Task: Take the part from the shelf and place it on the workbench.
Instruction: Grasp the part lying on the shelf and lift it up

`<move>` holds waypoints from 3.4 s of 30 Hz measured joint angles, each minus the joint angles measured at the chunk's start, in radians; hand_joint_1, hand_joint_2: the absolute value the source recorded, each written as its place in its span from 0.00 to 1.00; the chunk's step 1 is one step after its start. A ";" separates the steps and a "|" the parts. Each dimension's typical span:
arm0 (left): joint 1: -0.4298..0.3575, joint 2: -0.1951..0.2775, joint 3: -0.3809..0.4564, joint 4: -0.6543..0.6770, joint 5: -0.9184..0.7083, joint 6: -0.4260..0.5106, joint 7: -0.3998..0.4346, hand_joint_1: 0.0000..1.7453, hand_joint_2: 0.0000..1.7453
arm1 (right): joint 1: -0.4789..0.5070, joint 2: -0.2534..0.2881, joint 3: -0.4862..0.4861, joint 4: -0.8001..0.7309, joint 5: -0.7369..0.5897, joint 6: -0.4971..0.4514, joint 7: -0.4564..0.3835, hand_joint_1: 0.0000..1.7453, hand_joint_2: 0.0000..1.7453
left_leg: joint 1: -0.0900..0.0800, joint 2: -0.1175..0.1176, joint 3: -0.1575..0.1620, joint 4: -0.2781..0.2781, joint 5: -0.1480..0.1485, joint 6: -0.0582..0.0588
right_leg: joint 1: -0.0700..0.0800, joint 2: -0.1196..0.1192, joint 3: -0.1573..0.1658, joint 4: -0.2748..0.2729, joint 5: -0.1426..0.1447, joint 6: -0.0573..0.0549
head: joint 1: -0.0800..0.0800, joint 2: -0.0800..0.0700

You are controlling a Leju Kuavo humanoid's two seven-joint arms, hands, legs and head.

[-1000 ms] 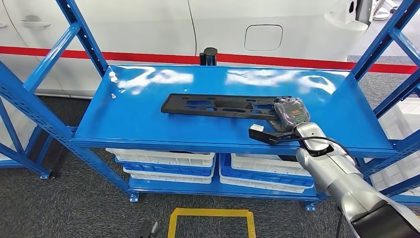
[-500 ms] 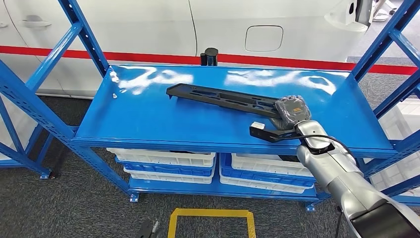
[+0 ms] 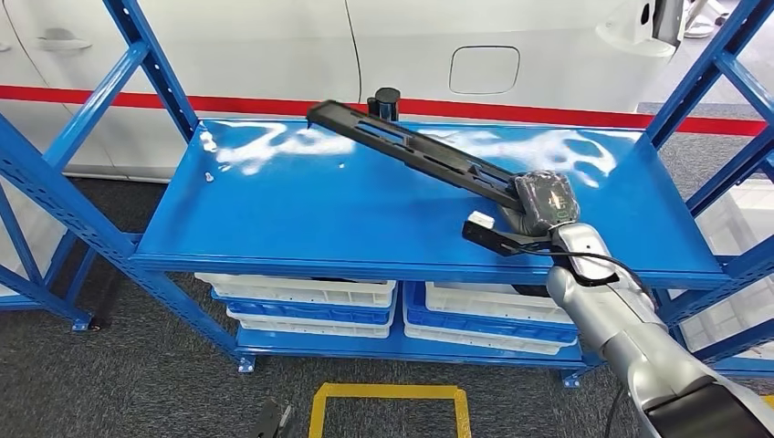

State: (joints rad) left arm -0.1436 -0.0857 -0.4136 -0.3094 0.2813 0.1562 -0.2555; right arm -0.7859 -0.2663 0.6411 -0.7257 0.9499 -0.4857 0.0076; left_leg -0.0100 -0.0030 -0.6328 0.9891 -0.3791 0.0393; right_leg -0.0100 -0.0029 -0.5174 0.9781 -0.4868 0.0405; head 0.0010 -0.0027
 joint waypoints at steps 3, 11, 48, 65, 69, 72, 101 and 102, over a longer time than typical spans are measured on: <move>0.000 0.001 0.001 0.000 -0.002 0.009 -0.028 0.00 0.75 | 0.044 -0.001 -0.059 -0.107 -0.060 -0.083 -0.037 1.00 0.00 | 0.000 0.000 -0.001 0.000 0.000 0.000 | 0.000 0.000 -0.001 0.000 0.000 0.000 | 0.000 0.000; 0.003 0.007 0.002 0.000 -0.002 0.012 -0.067 0.00 0.00 | 0.123 -0.028 -0.201 -0.416 -0.095 -0.160 -0.087 1.00 0.00 | 0.000 0.000 -0.004 0.000 0.000 0.000 | 0.000 0.000 -0.004 0.000 0.000 0.000 | 0.000 0.000; 0.009 0.006 0.068 0.012 0.055 0.057 -0.085 0.00 1.00 | 0.211 -0.011 -0.451 -0.952 -0.180 -0.209 -0.309 1.00 0.00 | 0.000 0.000 -0.006 0.000 0.001 0.000 | 0.000 0.000 -0.005 0.000 0.000 0.000 | 0.000 0.000; 0.022 0.006 0.102 0.016 0.066 0.053 -0.112 0.00 1.00 | 0.280 0.038 -0.454 -0.985 -0.196 -0.209 -0.318 1.00 0.00 | 0.000 0.000 -0.006 0.000 0.001 0.000 | 0.000 0.000 -0.006 0.000 0.000 0.000 | 0.000 0.000; 0.022 0.006 0.106 0.018 0.074 0.057 -0.110 0.00 1.00 | 0.293 0.046 -0.455 -0.991 -0.203 -0.209 -0.318 1.00 0.00 | -0.001 0.000 -0.007 0.002 0.000 0.001 | -0.001 0.000 -0.006 -0.001 0.000 0.000 | 0.000 0.000; 0.022 0.007 0.114 0.020 0.078 0.072 -0.097 0.00 1.00 | 0.317 0.057 -0.456 -0.996 -0.206 -0.209 -0.315 1.00 0.00 | -0.003 0.000 -0.008 0.005 -0.001 0.002 | -0.003 0.000 -0.006 -0.001 0.000 0.001 | -0.001 0.000; 0.019 0.015 0.133 0.026 0.066 0.079 -0.036 0.00 1.00 | 0.398 0.098 -0.476 -1.013 -0.232 -0.210 -0.320 1.00 0.00 | 0.022 0.000 -0.119 0.294 -0.179 -0.043 | -0.018 0.006 -0.048 0.032 0.022 -0.024 | -0.037 0.000; 0.019 0.015 0.133 0.026 0.065 0.079 -0.034 0.00 1.00 | 0.399 0.099 -0.476 -1.012 -0.232 -0.210 -0.320 1.00 0.00 | 0.022 0.000 -0.113 0.315 -0.184 -0.043 | -0.015 0.006 -0.056 0.032 0.028 -0.024 | -0.038 0.000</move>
State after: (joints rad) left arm -0.1242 -0.0710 -0.2808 -0.2838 0.3459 0.2353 -0.2897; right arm -0.3873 -0.1670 0.1650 -1.7381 0.7178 -0.6954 -0.3120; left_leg 0.0119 -0.0027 -0.7454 1.3045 -0.5630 -0.0034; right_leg -0.0248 0.0028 -0.5739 1.0104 -0.4589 0.0168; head -0.0372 -0.0028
